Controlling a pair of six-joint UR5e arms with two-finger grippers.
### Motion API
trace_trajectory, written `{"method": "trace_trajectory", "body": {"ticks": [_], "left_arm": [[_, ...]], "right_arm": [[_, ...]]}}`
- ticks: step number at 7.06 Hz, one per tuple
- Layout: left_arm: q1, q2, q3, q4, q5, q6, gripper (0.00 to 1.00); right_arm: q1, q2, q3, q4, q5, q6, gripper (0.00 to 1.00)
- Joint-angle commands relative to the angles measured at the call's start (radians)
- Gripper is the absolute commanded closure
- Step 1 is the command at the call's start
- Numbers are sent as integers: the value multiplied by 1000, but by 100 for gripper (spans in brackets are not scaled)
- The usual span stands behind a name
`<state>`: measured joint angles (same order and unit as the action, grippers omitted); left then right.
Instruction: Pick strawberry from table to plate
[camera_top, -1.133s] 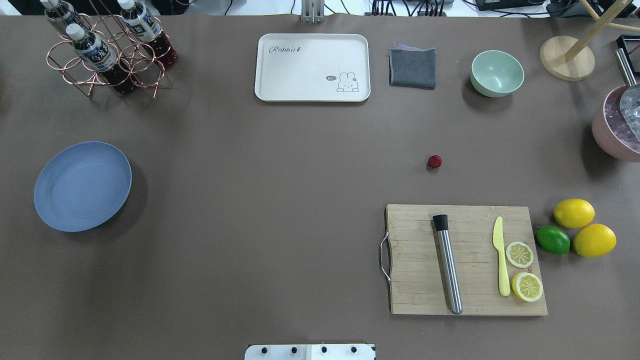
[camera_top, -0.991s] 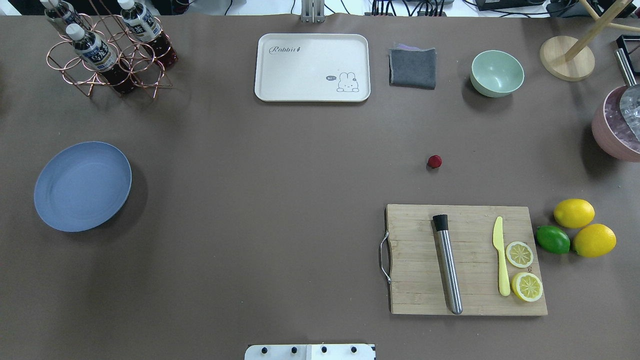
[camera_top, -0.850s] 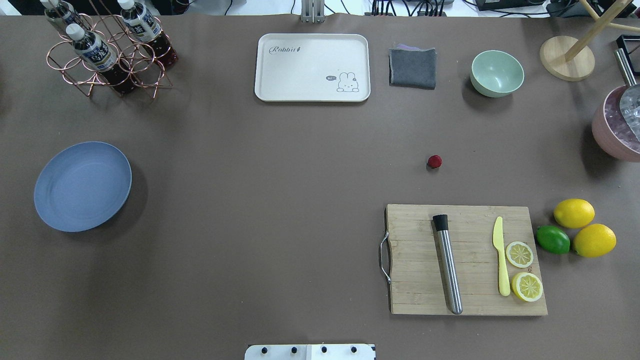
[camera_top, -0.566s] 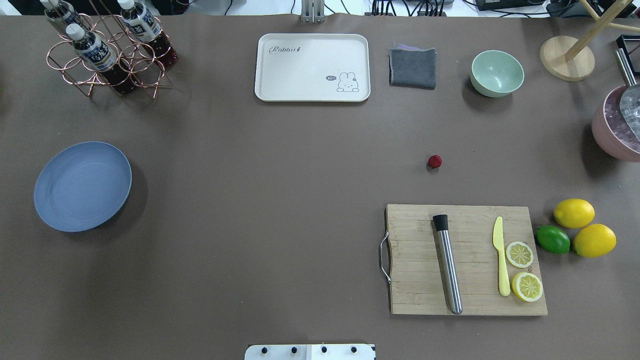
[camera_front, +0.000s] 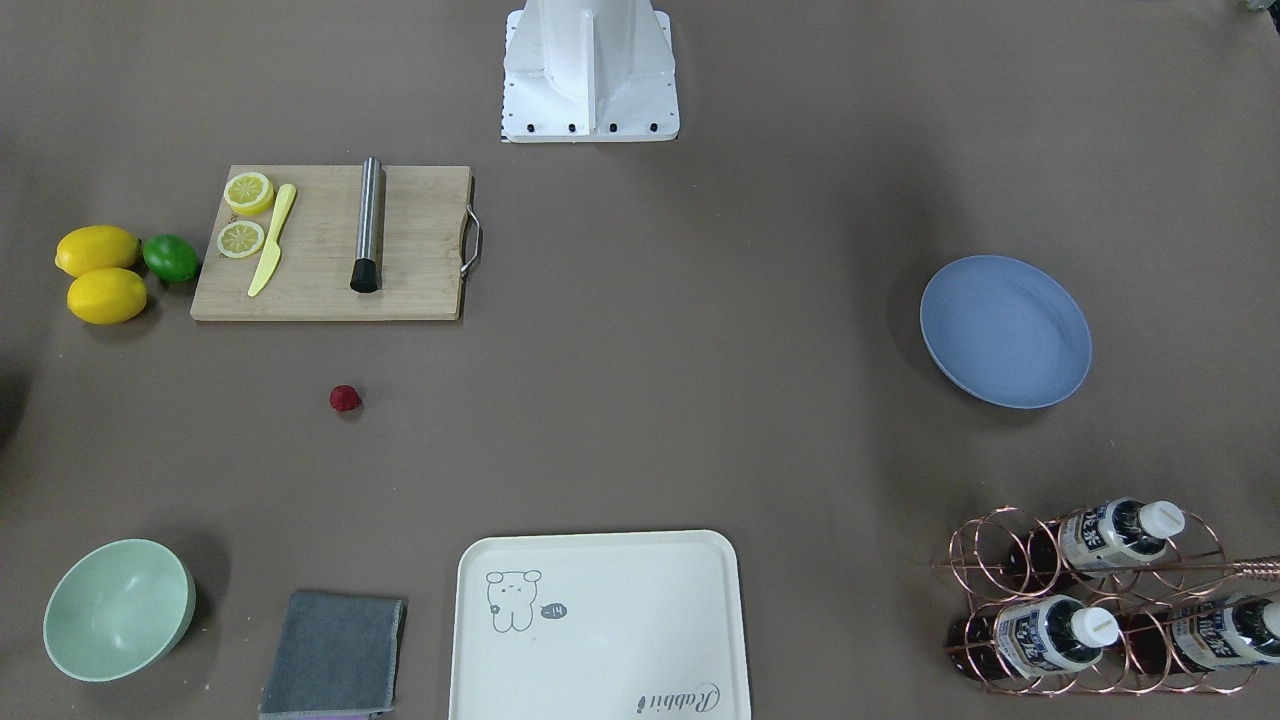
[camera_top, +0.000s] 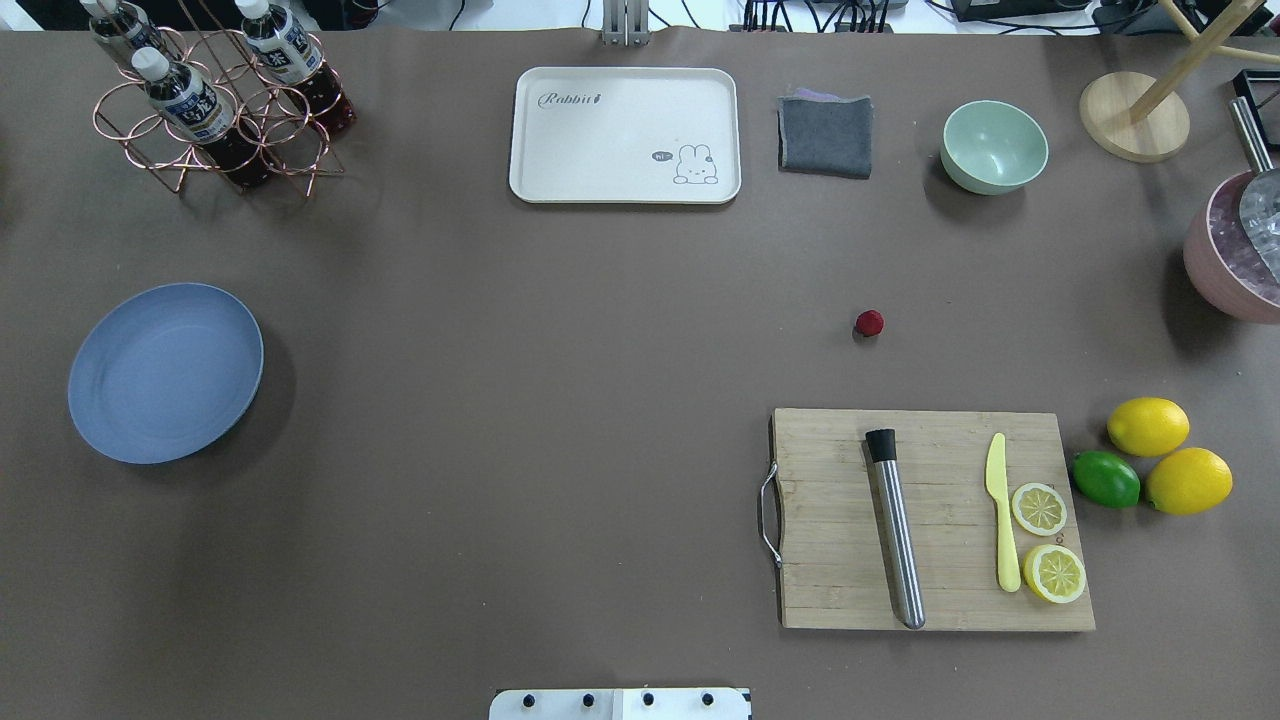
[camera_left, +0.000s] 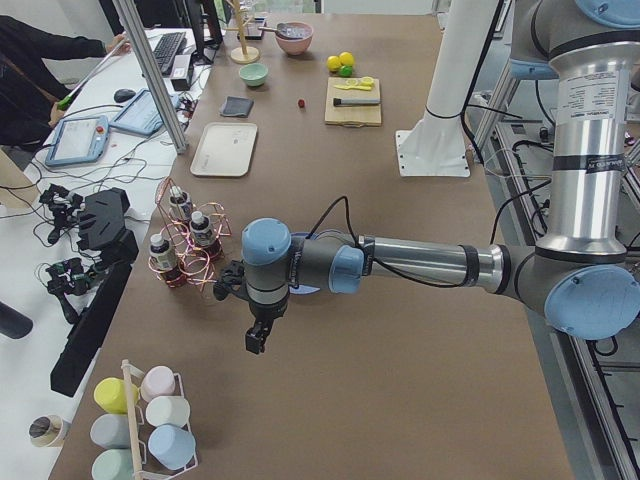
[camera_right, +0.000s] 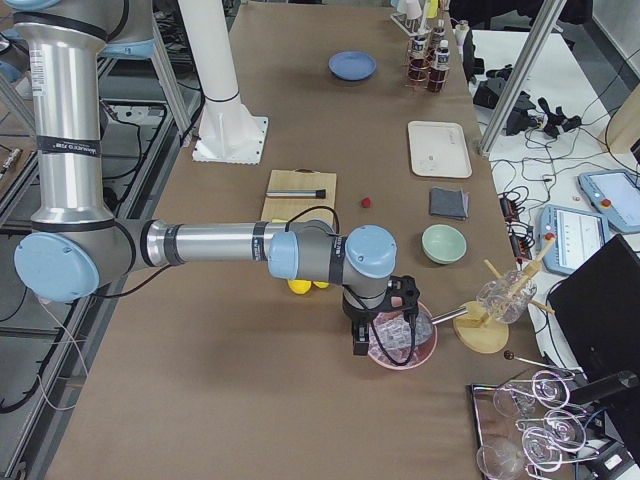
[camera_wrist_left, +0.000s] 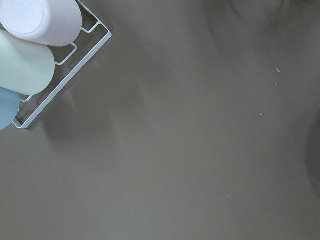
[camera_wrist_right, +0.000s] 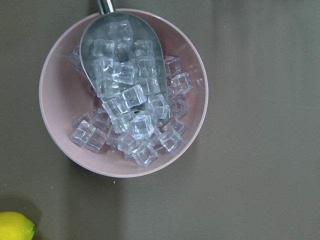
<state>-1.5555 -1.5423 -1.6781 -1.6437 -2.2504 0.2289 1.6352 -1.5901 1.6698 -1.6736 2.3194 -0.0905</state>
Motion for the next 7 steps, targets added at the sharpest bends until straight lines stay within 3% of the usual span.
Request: {"method": "trace_trajectory", "body": {"ticks": [1,5,7], "left_arm": [[0,-5,-5,-2,-2,3,2],[2,-7,3,-73,-2,-14,2],[2,-9,3,-77,-55,-13,2]], "right_arm": [[0,-1,2,0,0,0,0],[2,-7,10,0,0,0,0],[2,-2,8,2,-2,0,0]]}}
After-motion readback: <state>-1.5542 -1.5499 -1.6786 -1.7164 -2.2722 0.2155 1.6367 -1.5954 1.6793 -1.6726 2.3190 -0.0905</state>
